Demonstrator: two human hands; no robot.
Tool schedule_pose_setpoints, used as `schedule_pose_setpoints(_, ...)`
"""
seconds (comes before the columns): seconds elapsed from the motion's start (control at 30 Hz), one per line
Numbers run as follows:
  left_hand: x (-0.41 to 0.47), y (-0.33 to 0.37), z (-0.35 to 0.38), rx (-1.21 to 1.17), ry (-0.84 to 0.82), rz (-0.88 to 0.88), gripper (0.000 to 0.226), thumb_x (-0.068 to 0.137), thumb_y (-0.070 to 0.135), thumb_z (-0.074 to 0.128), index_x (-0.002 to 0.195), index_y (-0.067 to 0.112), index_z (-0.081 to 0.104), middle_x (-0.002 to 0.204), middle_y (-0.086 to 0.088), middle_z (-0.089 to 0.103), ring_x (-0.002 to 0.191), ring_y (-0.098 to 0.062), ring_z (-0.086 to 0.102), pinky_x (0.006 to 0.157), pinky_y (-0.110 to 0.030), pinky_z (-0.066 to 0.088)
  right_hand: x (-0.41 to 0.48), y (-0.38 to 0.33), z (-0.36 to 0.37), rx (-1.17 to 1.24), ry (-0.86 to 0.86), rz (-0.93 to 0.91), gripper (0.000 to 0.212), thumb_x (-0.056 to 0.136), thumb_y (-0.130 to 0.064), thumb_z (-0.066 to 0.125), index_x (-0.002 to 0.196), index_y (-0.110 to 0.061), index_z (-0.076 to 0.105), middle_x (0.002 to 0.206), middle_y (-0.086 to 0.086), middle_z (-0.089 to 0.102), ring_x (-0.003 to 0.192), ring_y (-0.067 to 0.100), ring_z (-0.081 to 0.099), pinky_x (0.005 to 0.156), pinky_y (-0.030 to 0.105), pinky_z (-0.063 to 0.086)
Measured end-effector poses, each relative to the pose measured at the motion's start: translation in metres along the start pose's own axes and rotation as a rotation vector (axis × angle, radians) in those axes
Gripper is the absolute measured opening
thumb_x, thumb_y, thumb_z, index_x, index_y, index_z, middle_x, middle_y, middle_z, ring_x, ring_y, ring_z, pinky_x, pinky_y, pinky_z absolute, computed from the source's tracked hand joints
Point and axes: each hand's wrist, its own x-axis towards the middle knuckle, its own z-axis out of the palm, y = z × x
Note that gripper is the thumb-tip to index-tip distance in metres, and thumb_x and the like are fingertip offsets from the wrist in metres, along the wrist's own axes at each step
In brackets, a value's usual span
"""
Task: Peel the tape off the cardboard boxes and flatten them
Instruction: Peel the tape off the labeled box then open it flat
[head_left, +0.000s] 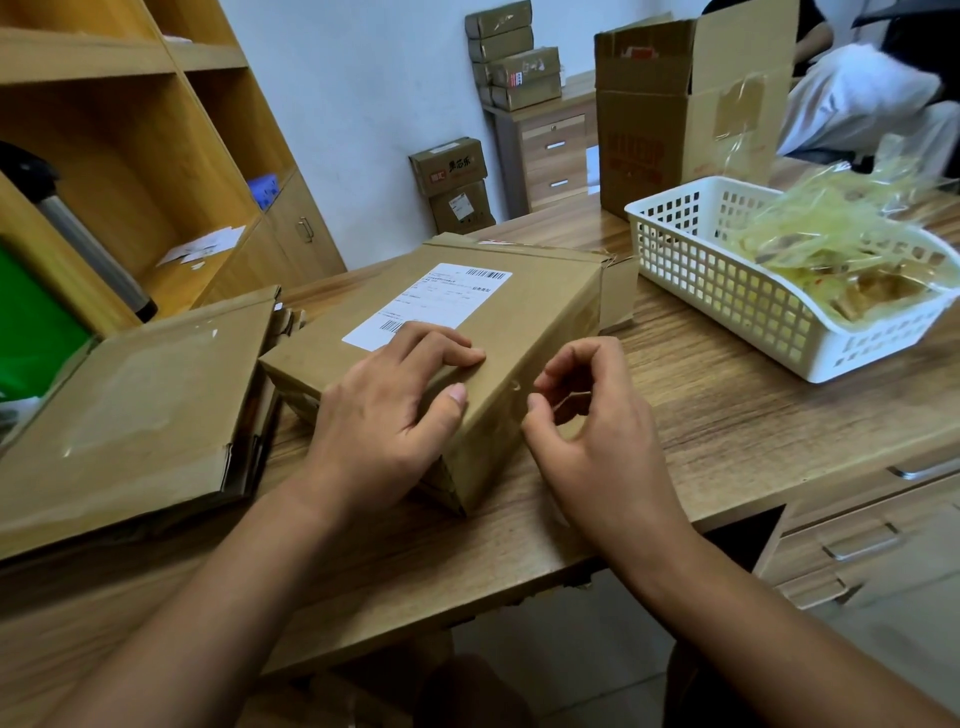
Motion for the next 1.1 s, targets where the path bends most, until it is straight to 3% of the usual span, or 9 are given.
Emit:
schedule_pose_setpoints(0.1,0.0,0.0,0.0,0.0,0.001,0.001,0.048,0.086,0.052,0.032,0.121,0.036,0.062,0.129,0.026,0.052,0.109,0.003,0.052,0.076,-0.009,0.03,0.002,0.001,0.003,-0.02,-0.009,-0.016,0.028,0.087,-0.012,0.071,0.106,-0.019,0.051,0.1,-0.001,0.059,0.091,0.015,0.062,0.08,0.029,0.053)
schedule_pose_setpoints(0.23,0.0,0.0,0.001,0.004,0.002,0.001,0.047,0.087,0.052,0.032,0.12,0.037,0.062,0.129,0.025,0.053,0.11,0.002,0.053,0.077,-0.01,0.031,0.004,-0.001,0.009,-0.067,0.006,-0.068,0.026,0.089,-0.008,0.071,0.103,-0.019,0.053,0.095,-0.002,0.059,0.084,0.009,0.061,0.075,0.015,0.049)
schedule_pose_setpoints(0.33,0.0,-0.001,0.001,0.006,0.005,-0.003,0.047,0.087,0.052,0.032,0.121,0.037,0.061,0.129,0.025,0.053,0.111,0.002,0.053,0.077,-0.011,0.032,0.006,-0.004,0.01,-0.088,0.011,-0.06,0.024,0.091,-0.008,0.068,0.1,-0.023,0.051,0.091,-0.004,0.06,0.081,0.007,0.06,0.073,0.011,0.046)
schedule_pose_setpoints(0.53,0.0,0.0,0.003,0.005,0.029,-0.009,0.046,0.088,0.049,0.031,0.119,0.036,0.062,0.129,0.024,0.053,0.109,-0.003,0.056,0.074,-0.028,0.039,-0.01,-0.014,0.002,0.042,-0.06,0.092,0.021,0.09,-0.01,0.068,0.094,-0.022,0.052,0.083,-0.01,0.061,0.076,0.009,0.062,0.064,0.014,0.046)
schedule_pose_setpoints(0.67,0.002,0.001,0.006,0.014,0.042,-0.02,0.045,0.088,0.049,0.031,0.119,0.036,0.062,0.128,0.024,0.053,0.11,-0.003,0.056,0.073,-0.029,0.036,-0.045,-0.023,-0.001,0.16,-0.21,0.232,0.024,0.092,-0.013,0.068,0.092,-0.031,0.052,0.082,-0.008,0.063,0.076,0.011,0.062,0.063,0.014,0.046)
schedule_pose_setpoints(0.83,0.004,0.004,0.01,0.027,0.059,-0.068,0.046,0.088,0.052,0.029,0.119,0.038,0.061,0.128,0.024,0.052,0.109,-0.008,0.057,0.078,-0.034,0.044,-0.044,-0.016,-0.009,0.197,-0.252,0.274,0.029,0.092,-0.009,0.064,0.104,-0.034,0.056,0.087,-0.005,0.063,0.077,0.012,0.061,0.07,0.022,0.051)
schedule_pose_setpoints(1.0,0.006,0.009,0.012,0.058,0.054,-0.093,0.051,0.088,0.058,0.024,0.12,0.038,0.059,0.127,0.022,0.051,0.108,-0.01,0.057,0.073,-0.032,0.036,-0.03,-0.013,-0.02,0.16,-0.287,0.278,0.032,0.095,-0.009,0.056,0.113,-0.035,0.06,0.086,-0.006,0.06,0.068,0.011,0.055,0.062,0.016,0.045)
schedule_pose_setpoints(1.1,0.008,0.011,0.014,0.096,0.042,-0.126,0.053,0.087,0.061,0.021,0.12,0.039,0.057,0.127,0.022,0.05,0.109,-0.011,0.056,0.072,-0.032,0.032,-0.026,-0.013,-0.024,0.159,-0.322,0.267,0.035,0.094,-0.015,0.056,0.122,-0.037,0.057,0.089,-0.004,0.059,0.07,0.014,0.056,0.063,0.019,0.047)
